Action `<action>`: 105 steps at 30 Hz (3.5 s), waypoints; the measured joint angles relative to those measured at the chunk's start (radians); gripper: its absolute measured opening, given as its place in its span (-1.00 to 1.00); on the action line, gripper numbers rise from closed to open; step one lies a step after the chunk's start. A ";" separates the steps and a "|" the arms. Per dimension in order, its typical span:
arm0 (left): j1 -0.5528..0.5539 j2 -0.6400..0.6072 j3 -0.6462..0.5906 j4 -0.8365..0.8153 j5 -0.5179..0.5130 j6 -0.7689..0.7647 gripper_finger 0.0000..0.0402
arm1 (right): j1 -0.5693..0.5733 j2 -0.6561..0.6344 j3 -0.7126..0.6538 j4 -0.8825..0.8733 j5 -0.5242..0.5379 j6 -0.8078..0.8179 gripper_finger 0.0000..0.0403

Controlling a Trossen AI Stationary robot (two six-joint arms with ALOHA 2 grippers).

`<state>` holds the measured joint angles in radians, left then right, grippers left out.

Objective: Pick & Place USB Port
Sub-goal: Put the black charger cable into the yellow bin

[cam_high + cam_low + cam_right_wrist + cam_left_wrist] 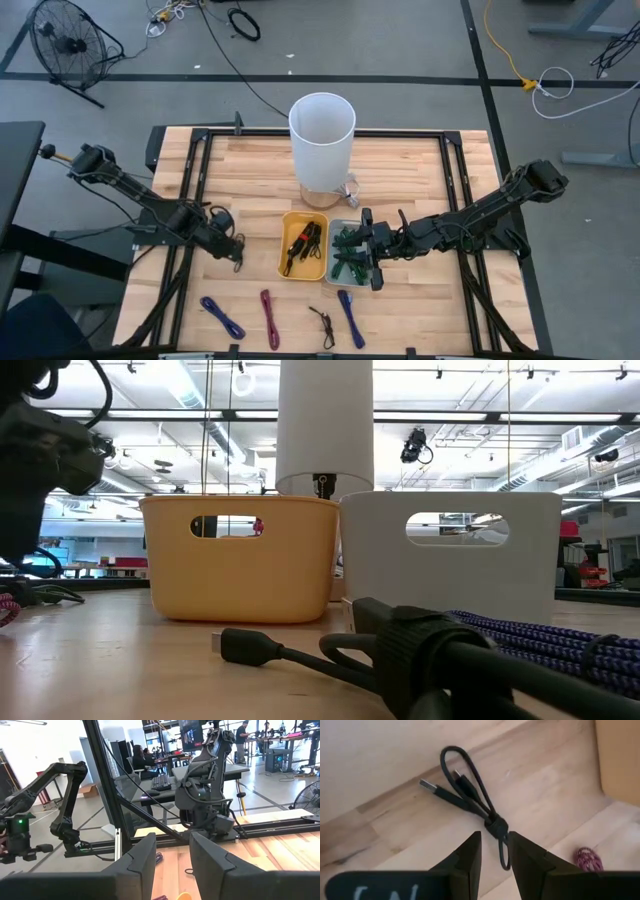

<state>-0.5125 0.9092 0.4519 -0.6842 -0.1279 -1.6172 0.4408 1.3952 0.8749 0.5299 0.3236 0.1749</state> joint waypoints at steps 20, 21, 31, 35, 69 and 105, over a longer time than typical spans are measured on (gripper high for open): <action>-0.009 0.165 -0.001 0.086 -0.017 0.032 -0.50 | 0.000 0.000 0.000 0.000 0.000 0.000 -0.41; -0.009 0.167 -0.001 0.106 -0.018 0.038 -0.50 | 0.000 0.000 0.000 0.000 0.000 0.000 -0.41; -0.009 0.217 -0.001 0.116 -0.004 0.042 -0.50 | 0.000 0.000 0.000 0.000 0.000 0.000 -0.41; -0.008 0.240 0.001 0.125 -0.001 0.039 -0.49 | 0.000 0.000 0.000 0.000 0.000 0.000 -0.41; 0.014 0.291 -0.004 0.171 -0.030 0.165 -0.95 | 0.003 0.000 0.000 -0.024 0.000 0.008 -0.41; 0.218 0.519 0.244 0.913 -0.238 0.747 -0.95 | 0.003 0.000 0.000 -0.030 0.000 0.007 -0.41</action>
<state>-0.2946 1.4282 0.6956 0.2287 -0.3662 -0.8700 0.4434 1.3956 0.8749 0.5003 0.3237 0.1822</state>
